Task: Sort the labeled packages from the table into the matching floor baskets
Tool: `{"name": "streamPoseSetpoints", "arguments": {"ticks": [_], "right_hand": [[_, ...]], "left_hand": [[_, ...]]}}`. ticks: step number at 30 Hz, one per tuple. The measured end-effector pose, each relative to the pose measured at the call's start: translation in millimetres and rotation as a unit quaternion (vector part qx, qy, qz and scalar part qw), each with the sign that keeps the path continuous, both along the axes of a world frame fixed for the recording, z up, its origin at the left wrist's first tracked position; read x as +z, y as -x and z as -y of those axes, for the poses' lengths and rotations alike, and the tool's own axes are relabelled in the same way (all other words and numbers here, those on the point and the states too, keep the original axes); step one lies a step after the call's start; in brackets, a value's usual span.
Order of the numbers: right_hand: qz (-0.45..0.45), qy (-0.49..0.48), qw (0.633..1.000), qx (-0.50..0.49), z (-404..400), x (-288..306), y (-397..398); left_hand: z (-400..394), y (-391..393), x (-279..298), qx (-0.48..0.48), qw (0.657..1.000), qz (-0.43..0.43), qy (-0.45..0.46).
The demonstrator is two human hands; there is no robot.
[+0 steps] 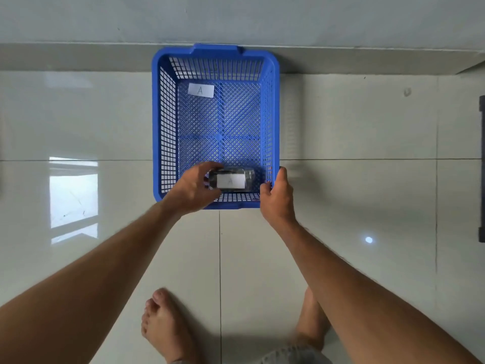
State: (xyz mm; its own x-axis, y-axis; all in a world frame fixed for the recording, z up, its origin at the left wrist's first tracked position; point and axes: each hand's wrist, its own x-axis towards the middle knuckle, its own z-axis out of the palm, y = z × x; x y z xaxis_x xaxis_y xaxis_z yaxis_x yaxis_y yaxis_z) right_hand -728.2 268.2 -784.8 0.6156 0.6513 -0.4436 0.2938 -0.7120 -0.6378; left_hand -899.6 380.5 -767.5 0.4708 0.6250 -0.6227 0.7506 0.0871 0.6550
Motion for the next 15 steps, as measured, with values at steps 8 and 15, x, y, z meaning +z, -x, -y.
{"name": "streamPoseSetpoints", "arguments": {"ticks": [8, 15], "right_hand": [[-0.025, -0.011, 0.999, 0.029, 0, 5, -8], [-0.044, -0.018, 0.999, 0.015, -1, 7, -7]], "left_hand": [[15, -29, 7, 0.001, 0.997, -0.016, 0.074], [12, -23, 7, -0.011, 0.994, -0.019, 0.107]]}}
